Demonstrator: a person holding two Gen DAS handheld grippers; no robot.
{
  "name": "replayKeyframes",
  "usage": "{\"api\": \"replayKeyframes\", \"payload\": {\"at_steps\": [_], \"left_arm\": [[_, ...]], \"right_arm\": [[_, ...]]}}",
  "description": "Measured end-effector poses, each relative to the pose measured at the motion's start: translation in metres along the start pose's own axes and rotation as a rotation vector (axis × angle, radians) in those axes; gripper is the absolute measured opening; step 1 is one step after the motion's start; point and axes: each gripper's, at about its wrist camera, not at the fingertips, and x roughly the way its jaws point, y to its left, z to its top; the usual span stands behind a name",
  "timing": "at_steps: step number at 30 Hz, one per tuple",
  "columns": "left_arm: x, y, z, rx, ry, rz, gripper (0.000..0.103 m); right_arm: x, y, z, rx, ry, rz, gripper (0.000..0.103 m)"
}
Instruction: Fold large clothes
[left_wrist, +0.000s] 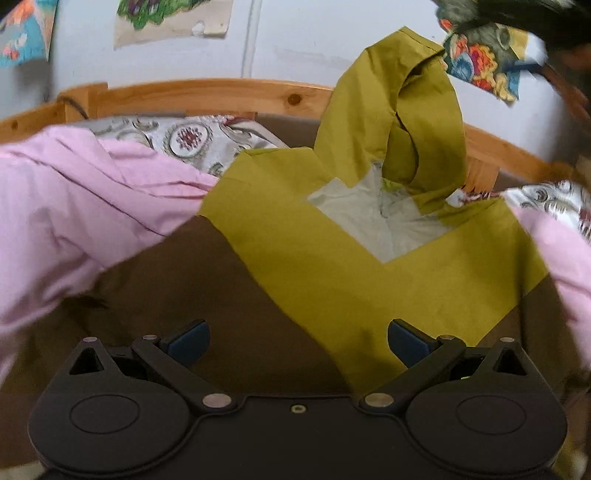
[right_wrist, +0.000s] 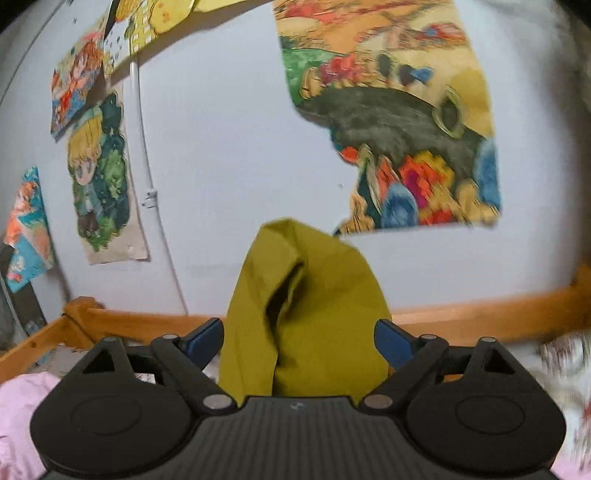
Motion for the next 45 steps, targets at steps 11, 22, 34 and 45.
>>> {"api": "replayKeyframes", "payload": {"at_steps": [11, 22, 34, 45], "left_arm": [[-0.019, 0.035, 0.003, 0.031, -0.005, 0.060, 0.102], [-0.053, 0.068, 0.008, -0.071, -0.064, 0.069, 0.102], [-0.080, 0.091, 0.008, -0.113, -0.107, 0.145, 0.102], [-0.058, 0.056, 0.021, -0.081, -0.144, -0.030, 0.102]], "right_arm": [[0.117, 0.024, 0.037, -0.109, 0.055, -0.022, 0.018], [-0.004, 0.072, -0.037, -0.190, -0.088, 0.099, 0.006], [-0.159, 0.126, -0.224, -0.272, -0.025, 0.184, 0.007], [-0.200, 0.111, -0.282, -0.237, 0.243, 0.200, 0.061]]}}
